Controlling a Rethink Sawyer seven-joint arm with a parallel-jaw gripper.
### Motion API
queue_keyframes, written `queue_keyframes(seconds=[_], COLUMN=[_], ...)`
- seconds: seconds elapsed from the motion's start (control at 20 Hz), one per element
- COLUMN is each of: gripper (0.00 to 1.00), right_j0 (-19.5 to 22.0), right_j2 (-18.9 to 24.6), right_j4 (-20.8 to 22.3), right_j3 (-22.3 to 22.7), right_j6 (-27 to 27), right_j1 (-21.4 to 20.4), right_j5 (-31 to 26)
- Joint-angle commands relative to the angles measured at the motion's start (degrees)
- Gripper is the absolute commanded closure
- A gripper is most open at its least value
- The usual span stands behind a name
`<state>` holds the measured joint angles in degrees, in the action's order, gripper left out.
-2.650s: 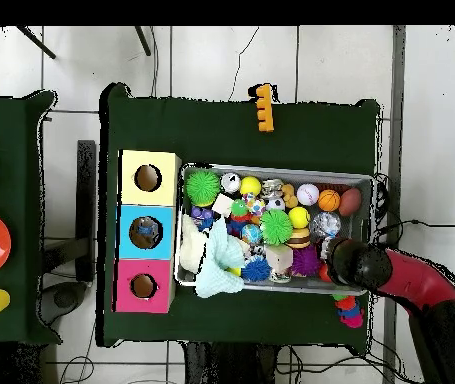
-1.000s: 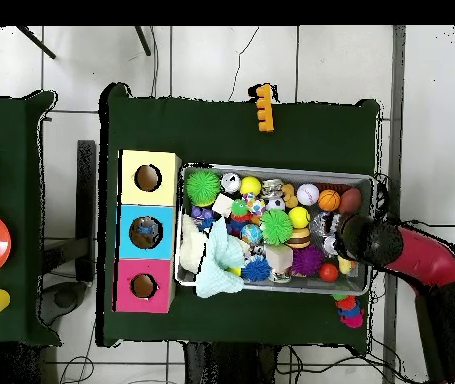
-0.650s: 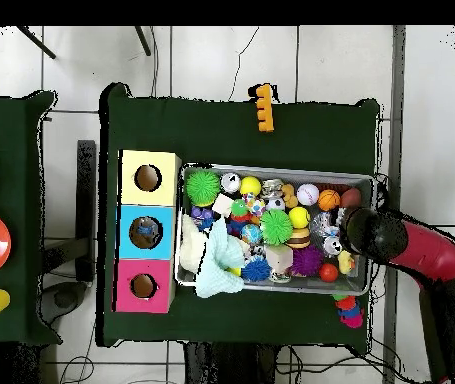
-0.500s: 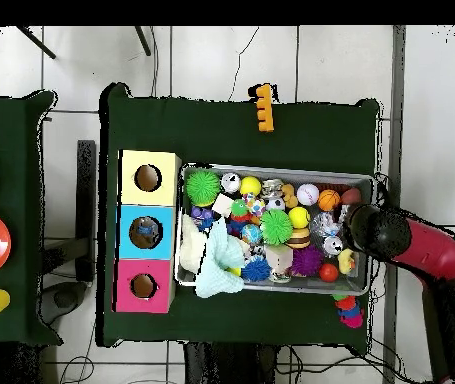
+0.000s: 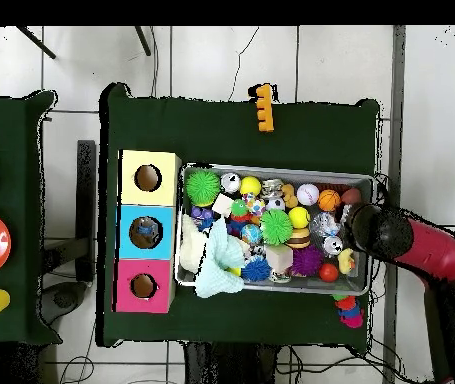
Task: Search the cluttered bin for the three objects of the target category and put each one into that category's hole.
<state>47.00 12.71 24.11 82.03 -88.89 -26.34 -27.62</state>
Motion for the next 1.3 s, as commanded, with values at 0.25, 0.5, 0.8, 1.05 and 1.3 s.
queue_keyframes(seconds=[0.25,0.5,0.8,1.05,1.3], gripper=[0.0,0.0,0.0,0.0,0.0], right_j0=[0.2,-1.2,-3.8,-5.6,-6.6], right_j2=[-0.8,-1.5,-2.4,-2.9,-3.7], right_j4=[0.9,1.1,0.4,-0.9,-1.4], right_j3=[5.5,5.5,5.7,6.2,7.9], right_j6=[-3.0,-4.1,-6.6,-8.0,-9.5], right_j1=[0.8,1.6,2.4,2.2,1.9], right_j5=[-1.2,-0.5,0.9,0.9,2.2])
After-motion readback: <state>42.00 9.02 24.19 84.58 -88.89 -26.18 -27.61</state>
